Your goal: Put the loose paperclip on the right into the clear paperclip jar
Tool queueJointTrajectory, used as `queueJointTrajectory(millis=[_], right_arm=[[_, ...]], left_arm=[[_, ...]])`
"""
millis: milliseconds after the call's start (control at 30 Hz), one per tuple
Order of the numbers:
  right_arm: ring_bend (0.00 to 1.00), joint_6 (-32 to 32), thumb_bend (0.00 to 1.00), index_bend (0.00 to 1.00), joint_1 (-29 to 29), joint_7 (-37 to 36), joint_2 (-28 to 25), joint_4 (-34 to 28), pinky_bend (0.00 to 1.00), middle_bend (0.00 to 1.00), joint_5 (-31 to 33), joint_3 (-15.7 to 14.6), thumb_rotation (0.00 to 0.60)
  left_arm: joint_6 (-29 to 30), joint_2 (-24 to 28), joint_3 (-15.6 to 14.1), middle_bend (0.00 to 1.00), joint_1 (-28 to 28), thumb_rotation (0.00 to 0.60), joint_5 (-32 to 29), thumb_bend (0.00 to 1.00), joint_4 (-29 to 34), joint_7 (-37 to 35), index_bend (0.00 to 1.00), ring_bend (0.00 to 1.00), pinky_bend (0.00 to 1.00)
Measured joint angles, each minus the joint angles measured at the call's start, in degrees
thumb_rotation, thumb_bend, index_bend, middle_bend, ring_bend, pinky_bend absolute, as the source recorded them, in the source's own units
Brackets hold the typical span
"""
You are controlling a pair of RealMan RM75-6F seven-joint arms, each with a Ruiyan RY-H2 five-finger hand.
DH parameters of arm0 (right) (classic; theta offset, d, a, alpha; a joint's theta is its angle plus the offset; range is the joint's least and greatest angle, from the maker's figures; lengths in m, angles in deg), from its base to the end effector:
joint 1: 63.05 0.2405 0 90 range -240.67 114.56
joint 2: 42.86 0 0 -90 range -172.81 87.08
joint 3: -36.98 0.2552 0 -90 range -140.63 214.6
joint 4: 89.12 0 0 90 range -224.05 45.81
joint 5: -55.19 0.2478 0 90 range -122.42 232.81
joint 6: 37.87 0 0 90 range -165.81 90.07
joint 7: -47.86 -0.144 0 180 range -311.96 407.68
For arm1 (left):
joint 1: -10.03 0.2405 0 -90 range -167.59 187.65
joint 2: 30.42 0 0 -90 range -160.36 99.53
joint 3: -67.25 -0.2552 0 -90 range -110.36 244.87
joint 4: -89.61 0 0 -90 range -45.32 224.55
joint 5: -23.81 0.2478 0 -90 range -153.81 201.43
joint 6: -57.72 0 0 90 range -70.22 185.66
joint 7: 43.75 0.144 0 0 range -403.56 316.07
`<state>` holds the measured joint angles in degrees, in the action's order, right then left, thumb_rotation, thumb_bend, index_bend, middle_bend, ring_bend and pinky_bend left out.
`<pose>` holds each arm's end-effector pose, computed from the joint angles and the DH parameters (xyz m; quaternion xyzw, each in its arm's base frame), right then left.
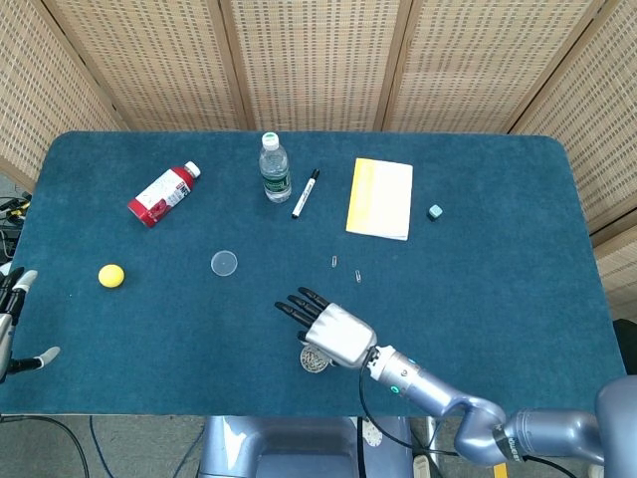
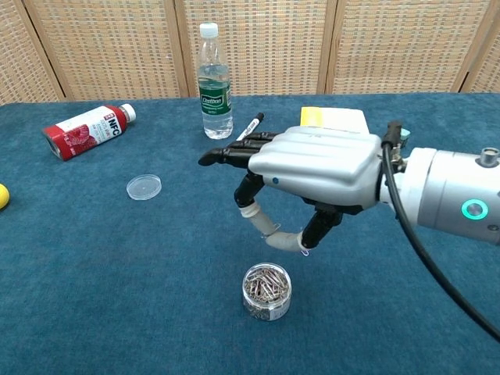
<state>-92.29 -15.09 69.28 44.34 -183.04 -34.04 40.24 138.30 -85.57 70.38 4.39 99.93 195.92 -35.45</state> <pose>-0.0664 -0.2763 -0.0714 0.8602 -0.1657 0.4136 0.2480 -0.3069 0.1835 0.1464 -0.5789 -0.4281 -0.3242 0.6136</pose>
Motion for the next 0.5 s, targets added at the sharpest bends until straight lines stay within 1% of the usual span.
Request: queueJointTrajectory(millis=[200, 500], right_arm=[[0.00, 3.22, 0.43, 0.66, 1.93, 1.17, 3.29, 2.29, 0.01, 0.00, 1.52, 1.07, 0.600], [0.00, 4.64, 0.43, 0.66, 2.26, 7.26, 8.12, 6.01, 0.01, 0.00, 5.54, 1.33, 0.600]], left_arm=[[-0.11, 0.16, 0.19, 0.00, -0.06, 0.600, -0.29, 0.01, -0.17, -0.57, 0.00, 0.00, 0.00], [-0.70, 0.51, -0.05, 0.00, -0.18, 0.600, 0.10, 0.01, -0.12, -1.52, 0.00, 0.00, 0.00]])
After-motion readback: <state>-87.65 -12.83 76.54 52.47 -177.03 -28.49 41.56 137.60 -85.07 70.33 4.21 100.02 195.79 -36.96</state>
